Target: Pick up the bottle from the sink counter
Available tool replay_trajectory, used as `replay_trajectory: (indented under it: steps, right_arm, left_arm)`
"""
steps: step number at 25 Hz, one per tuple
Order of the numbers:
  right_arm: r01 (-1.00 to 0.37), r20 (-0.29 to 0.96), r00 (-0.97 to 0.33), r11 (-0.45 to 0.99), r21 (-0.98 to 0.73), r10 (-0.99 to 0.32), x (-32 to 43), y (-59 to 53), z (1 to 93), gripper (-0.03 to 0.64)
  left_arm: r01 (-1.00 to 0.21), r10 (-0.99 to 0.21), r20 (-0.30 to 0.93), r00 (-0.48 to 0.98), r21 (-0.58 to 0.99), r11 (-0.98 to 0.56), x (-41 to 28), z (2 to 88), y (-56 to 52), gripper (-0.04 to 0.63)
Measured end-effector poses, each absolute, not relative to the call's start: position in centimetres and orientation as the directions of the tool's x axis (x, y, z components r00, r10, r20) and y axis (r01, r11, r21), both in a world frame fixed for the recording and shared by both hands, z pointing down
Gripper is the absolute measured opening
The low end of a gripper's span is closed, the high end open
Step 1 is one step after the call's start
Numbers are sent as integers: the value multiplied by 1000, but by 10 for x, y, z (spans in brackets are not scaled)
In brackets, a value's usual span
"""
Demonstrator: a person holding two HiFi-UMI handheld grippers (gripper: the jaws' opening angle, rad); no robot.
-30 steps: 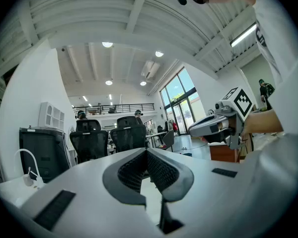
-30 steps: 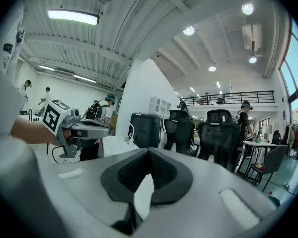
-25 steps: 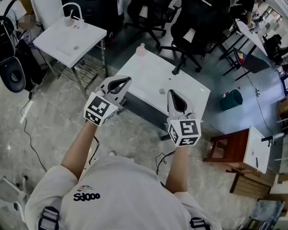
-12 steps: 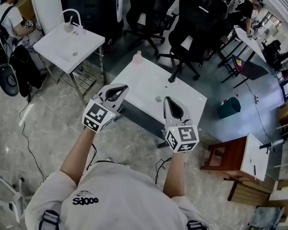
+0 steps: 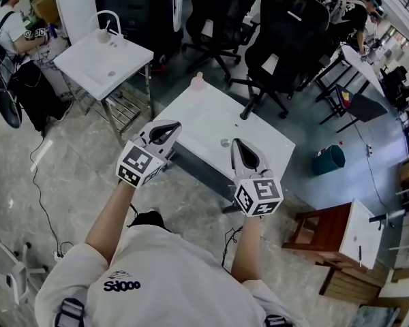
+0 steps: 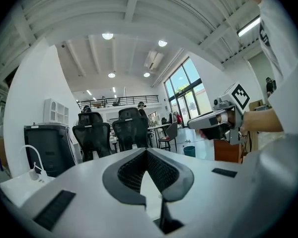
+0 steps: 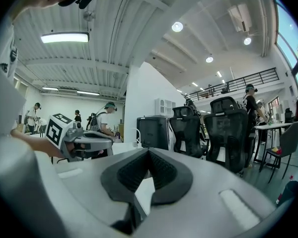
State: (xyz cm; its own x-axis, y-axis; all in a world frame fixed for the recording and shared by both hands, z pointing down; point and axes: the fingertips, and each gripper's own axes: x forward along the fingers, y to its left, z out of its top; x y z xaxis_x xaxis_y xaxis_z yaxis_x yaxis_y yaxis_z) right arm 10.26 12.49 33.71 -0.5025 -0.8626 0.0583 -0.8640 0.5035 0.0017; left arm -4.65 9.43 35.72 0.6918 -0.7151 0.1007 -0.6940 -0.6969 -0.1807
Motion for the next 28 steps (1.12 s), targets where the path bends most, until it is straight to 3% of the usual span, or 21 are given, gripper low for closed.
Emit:
replay_trajectory:
  steps: [10,28]
  right_arm:
    - [-856,84,-515,518,8,-853,103,85,348,9]
    - [-878,100,-477,479,-2,-873,95,-105,357,9]
  left_arm:
    - [-693,-711,109,694,-162,-702,-39,371,46,0]
    - [-634,-650,150,745,-142,-760,-32,387,-160,0]
